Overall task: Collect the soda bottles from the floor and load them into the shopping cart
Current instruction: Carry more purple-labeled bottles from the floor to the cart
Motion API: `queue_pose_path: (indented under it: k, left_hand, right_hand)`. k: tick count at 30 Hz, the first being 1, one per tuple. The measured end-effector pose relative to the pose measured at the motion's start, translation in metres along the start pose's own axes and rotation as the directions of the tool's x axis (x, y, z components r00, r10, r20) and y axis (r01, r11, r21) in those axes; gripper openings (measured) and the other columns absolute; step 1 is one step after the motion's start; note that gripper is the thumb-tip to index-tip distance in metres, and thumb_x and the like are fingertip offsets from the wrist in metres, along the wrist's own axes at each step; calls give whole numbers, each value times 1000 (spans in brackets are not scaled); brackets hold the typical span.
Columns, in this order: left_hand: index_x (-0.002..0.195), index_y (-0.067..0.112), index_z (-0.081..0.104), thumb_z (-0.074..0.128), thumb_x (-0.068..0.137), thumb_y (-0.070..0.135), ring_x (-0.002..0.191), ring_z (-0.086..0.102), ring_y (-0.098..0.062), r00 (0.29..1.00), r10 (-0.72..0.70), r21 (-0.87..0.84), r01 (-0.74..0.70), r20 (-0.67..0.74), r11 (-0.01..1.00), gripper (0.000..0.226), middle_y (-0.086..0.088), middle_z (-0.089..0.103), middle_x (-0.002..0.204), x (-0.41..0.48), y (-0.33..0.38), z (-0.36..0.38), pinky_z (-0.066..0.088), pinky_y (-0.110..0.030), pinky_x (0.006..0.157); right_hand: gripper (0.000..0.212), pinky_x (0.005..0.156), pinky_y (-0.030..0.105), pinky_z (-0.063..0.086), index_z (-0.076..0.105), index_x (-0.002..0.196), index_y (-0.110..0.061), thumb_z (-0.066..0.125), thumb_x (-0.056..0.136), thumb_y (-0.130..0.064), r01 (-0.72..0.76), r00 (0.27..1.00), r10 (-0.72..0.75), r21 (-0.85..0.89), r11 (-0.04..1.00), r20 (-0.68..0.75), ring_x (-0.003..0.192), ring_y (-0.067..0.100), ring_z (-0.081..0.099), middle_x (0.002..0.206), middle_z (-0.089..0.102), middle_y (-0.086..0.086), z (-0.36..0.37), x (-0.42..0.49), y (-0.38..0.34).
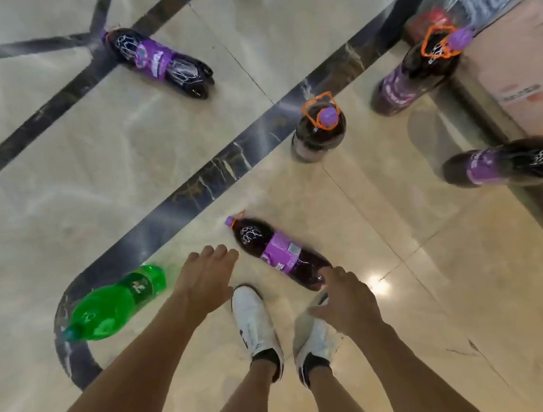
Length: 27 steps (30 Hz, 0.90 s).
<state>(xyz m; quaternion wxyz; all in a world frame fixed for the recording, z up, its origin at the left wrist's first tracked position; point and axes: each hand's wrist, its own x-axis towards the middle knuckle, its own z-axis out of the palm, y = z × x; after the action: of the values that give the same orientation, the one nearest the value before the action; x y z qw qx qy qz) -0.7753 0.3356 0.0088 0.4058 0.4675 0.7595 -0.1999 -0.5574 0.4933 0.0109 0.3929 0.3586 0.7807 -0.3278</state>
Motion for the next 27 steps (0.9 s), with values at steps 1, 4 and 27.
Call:
queue_pose_path:
  k: [1,4,27]
  left_hand:
    - [142,23,44,68,88,44,125,50,-25,1000,10,15,-10,-4,1000,62,-1,51,137,23,-2,12,44,-40,100]
    - [143,22,42,69,87,45,127,49,-25,999,44,74,-42,-25,996,66,-3,49,143,88,-5,42,44,-41,100]
    - [149,23,29,79,66,61,118,48,-24,971,241,216,-236,3,948,103,-5,47,137,131,13,43,50,-42,98]
  right_hand:
    - [81,101,36,49,43,147,-23,79,83,-56,4,1000,-3,15,1000,-22,124,21,55,138,55,1,15,24,3]
    - [82,104,37,47,42,146,-23,81,81,-55,26,996,-24,27,999,-83,127,22,52,141,52,1,57,91,11]
    - [92,92,41,54,41,139,-16,85,68,-55,125,965,-156,-150,981,-211,108,25,61,122,55,6,76,120,22]
